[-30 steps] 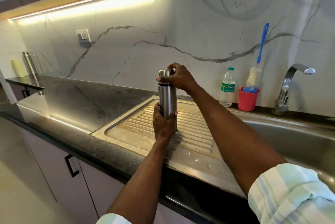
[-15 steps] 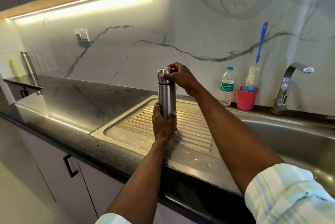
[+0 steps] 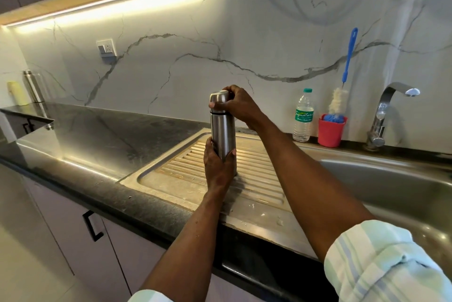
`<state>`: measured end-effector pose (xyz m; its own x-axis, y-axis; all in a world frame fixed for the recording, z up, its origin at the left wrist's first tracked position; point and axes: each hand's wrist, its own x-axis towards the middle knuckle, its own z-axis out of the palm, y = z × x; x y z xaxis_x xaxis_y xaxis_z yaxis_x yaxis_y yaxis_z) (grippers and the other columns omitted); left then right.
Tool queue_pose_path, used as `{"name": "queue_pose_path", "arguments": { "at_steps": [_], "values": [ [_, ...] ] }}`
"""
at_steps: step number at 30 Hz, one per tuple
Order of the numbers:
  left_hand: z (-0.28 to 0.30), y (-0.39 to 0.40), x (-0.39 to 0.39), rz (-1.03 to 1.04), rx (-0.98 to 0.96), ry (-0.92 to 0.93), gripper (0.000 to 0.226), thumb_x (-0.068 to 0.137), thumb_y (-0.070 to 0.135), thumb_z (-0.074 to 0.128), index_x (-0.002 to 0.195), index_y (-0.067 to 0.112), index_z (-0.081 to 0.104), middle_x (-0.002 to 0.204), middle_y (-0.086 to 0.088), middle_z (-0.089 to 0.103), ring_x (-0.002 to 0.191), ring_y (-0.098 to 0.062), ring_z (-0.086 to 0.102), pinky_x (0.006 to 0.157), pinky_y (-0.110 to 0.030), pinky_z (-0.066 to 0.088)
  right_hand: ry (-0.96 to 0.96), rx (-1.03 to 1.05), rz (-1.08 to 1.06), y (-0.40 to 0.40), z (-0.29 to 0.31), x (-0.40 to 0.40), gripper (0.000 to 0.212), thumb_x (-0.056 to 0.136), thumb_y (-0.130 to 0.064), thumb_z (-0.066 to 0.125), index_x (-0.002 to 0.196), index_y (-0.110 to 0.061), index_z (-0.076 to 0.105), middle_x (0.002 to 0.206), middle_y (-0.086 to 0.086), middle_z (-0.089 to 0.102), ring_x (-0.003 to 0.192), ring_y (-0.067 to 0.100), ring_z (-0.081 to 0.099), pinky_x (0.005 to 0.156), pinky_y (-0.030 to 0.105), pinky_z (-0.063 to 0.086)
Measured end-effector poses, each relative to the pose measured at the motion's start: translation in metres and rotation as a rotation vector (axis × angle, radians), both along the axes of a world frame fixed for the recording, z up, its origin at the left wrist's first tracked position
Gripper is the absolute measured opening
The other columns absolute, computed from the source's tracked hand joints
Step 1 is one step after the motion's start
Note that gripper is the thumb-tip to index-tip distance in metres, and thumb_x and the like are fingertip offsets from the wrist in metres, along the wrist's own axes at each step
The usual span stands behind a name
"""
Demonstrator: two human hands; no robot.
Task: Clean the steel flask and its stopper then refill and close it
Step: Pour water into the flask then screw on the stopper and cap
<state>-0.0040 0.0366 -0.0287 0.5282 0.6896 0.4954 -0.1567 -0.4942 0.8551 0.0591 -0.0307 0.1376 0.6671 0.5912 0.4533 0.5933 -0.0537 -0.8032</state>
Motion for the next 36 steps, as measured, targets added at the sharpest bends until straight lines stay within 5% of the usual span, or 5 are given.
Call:
{"name": "queue_pose_path", "arguments": {
  "at_steps": [10,19,23,28,36],
  "values": [
    [0.001,0.0,-0.002,-0.008,0.013,0.018,0.075,0.086,0.03,0.073,0.147,0.021,0.032,0.134,-0.007,0.051,0.12,-0.024,0.054,0.096,-0.047,0.052,0.279,0.101,0.202,-0.009,-0.002,0.015,0.033,0.088,-0.006,0.064,0.12,-0.005,0.059,0.111,0.012,0.063,0.107,0.028,0.061,0.101,0.041,0.049],
    [0.002,-0.002,-0.004,-0.009,0.004,-0.004,0.072,0.085,0.03,0.074,0.145,0.021,0.035,0.131,-0.006,0.053,0.116,-0.022,0.055,0.094,-0.046,0.054,-0.002,-0.137,-0.029,0.0,-0.006,-0.002,0.089,0.064,-0.069,0.071,0.134,-0.019,0.046,0.131,0.008,0.05,0.112,0.022,0.055,0.095,0.035,0.049],
    [0.001,-0.001,-0.002,-0.007,-0.005,0.003,0.074,0.084,0.031,0.074,0.146,0.021,0.035,0.131,-0.006,0.053,0.116,-0.023,0.056,0.095,-0.047,0.053,0.08,-0.015,0.002,-0.004,-0.001,-0.001,0.066,0.09,-0.028,0.067,0.146,-0.009,0.039,0.143,0.01,0.047,0.126,0.023,0.049,0.1,0.029,0.042],
    [0.002,-0.002,-0.002,-0.008,-0.001,-0.006,0.073,0.085,0.03,0.074,0.145,0.021,0.035,0.132,-0.006,0.054,0.116,-0.022,0.056,0.096,-0.046,0.053,0.043,-0.065,-0.088,-0.002,-0.005,-0.003,0.096,0.074,-0.05,0.078,0.149,-0.017,0.029,0.147,0.013,0.034,0.128,0.028,0.043,0.104,0.04,0.042],
    [0.002,-0.002,-0.003,-0.006,0.002,-0.018,0.072,0.085,0.029,0.074,0.145,0.021,0.035,0.131,-0.006,0.054,0.116,-0.021,0.056,0.094,-0.04,0.052,0.113,0.09,-0.084,-0.005,-0.006,-0.003,0.066,0.078,-0.027,0.08,0.132,-0.008,0.047,0.13,0.011,0.055,0.113,0.023,0.056,0.089,0.028,0.049]
  ]
}}
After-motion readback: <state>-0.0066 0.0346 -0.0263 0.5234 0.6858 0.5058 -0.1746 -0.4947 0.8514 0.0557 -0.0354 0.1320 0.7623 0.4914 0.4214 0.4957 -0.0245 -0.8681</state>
